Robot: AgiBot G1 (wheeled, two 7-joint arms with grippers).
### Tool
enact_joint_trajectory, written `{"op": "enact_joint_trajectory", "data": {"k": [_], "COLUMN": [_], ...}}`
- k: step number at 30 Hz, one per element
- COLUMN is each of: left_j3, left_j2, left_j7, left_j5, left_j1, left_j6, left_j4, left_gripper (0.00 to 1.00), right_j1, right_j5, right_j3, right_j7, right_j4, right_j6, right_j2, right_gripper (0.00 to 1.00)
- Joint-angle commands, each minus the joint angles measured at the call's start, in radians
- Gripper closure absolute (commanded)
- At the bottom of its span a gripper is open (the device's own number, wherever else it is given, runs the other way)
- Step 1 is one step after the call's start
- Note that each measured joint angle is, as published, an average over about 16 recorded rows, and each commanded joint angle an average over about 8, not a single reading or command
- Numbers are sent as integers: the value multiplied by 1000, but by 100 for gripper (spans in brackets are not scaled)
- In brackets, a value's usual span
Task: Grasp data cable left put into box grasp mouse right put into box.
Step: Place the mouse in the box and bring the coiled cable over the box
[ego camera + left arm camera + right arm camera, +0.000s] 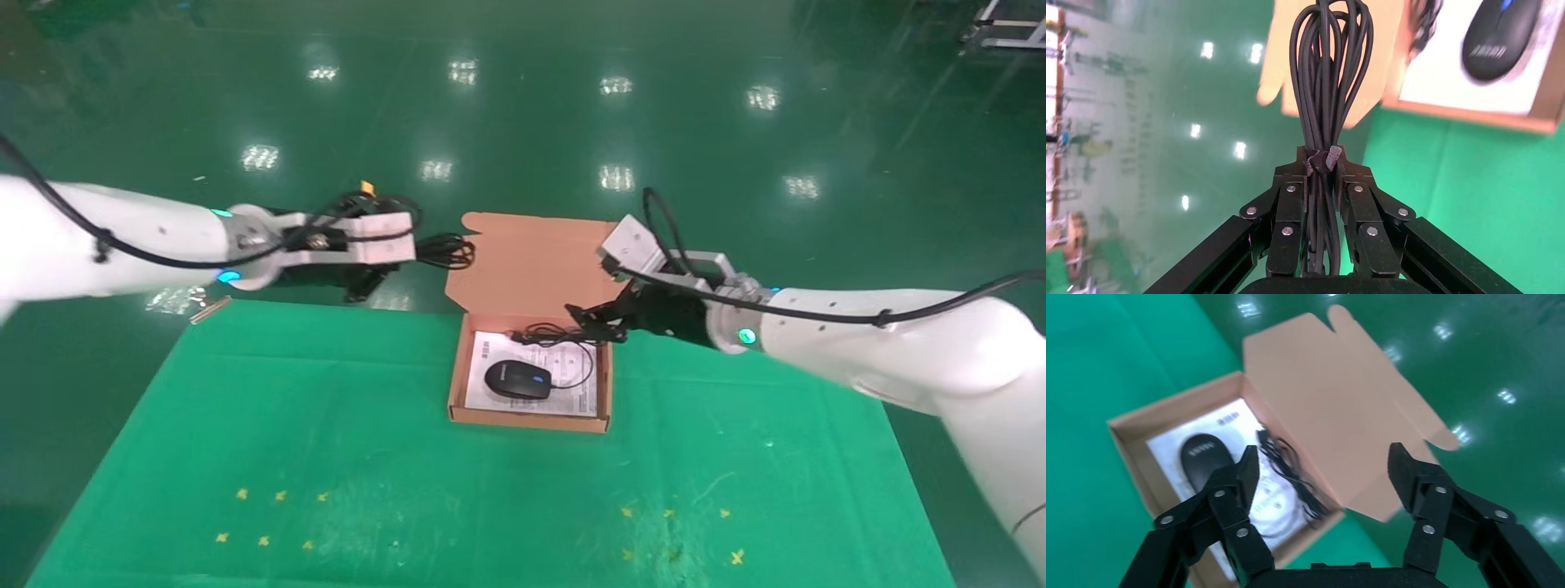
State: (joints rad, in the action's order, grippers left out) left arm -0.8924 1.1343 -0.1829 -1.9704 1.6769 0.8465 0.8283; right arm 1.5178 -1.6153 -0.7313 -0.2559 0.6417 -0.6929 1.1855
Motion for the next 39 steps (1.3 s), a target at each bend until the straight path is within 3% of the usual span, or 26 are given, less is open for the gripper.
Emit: {"op": "enact_joint_trajectory", "data": {"k": [1, 14, 25, 26, 33, 34, 39], "left_j3": [1, 34, -7, -13, -41, -43, -40], "left_j2": [25, 206, 234, 235, 239, 240, 238], "left_j7": [34, 356, 513, 516, 515, 515, 516], "left_j5": [22, 195, 370, 381, 438, 442, 436], "left_j1": [-16, -61, -100, -102, -109, -109, -109], "left_j6": [-24, -109, -121, -122, -127, -128, -127], "left_j4": [-29, -324, -368, -368, -372, -373, -371], "left_gripper": [100, 100, 100, 94, 7, 0, 0], "right_j1": [4, 22, 22, 21, 18, 18, 18], "right_j5": [0, -11, -20, -21, -25, -25, -26], "right_j3": [4, 26, 34, 34, 34, 34, 34], "right_j7": [3, -17, -57, -60, -70, -71, -70], "right_j4": [11, 88, 144, 147, 162, 163, 161], "right_j6": [0, -5, -21, -21, -21, -21, -21], "right_j2": [-21, -159, -239, -241, -250, -251, -249], "right_gripper": [0, 0, 0, 0, 0, 0, 0]}}
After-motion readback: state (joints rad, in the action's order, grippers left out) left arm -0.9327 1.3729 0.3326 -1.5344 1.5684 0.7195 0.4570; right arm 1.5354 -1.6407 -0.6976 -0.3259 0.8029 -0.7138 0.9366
